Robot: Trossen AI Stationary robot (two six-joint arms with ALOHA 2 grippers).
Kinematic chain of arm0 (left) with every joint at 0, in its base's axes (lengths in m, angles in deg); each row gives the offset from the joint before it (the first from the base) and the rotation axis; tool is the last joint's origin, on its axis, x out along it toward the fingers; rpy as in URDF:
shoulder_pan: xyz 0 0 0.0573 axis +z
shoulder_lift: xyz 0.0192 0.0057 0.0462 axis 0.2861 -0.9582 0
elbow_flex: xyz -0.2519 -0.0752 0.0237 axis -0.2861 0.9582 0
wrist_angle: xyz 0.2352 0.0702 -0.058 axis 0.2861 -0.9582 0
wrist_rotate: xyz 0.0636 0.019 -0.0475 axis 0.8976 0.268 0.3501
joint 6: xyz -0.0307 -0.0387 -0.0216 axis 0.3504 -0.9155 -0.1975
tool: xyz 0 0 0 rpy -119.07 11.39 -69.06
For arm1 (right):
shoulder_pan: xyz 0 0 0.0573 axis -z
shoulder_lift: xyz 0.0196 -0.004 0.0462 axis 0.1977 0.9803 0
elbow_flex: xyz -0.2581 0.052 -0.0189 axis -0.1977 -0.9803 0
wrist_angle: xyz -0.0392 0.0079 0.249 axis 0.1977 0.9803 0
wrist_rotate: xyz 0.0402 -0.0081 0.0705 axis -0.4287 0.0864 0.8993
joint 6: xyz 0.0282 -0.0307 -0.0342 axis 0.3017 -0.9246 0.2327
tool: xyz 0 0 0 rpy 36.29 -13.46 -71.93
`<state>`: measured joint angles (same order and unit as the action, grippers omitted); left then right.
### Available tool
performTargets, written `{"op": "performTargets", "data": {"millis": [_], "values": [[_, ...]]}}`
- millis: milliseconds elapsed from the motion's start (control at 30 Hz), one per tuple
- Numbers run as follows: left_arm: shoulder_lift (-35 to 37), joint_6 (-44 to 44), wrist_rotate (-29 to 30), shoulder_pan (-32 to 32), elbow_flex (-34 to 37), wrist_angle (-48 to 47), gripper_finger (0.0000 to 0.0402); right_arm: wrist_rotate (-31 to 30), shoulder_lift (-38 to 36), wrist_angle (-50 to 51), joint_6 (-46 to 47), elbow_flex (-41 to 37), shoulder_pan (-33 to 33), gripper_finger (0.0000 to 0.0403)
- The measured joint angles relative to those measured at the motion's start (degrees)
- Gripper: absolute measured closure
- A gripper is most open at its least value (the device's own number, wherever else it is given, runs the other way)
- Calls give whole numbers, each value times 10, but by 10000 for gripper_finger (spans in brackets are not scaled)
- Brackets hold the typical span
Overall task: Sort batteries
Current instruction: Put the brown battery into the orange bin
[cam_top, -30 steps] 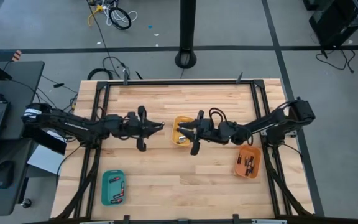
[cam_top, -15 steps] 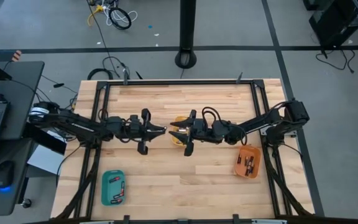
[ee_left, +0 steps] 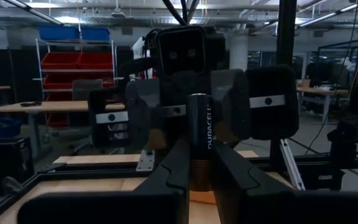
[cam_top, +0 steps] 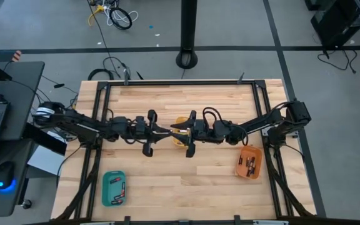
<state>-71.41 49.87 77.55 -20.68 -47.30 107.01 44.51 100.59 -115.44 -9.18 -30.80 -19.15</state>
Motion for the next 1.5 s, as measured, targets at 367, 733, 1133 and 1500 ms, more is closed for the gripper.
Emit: {"op": "performTargets", "data": {"millis": [367,733,1133,1500], "values": [[-6,-1,10,0,-4,4,357,13,0,8,-24,0,1,339],[-6,-4,15,1,-4,4,354,14,-2,10,-47,0,1,347],[-6,-2,22,1,-4,-12,302,-3,-7,2,-71,20,4,347],[-6,23,38,1,-3,-35,299,-75,-106,187,-89,31,-10,347]]}}
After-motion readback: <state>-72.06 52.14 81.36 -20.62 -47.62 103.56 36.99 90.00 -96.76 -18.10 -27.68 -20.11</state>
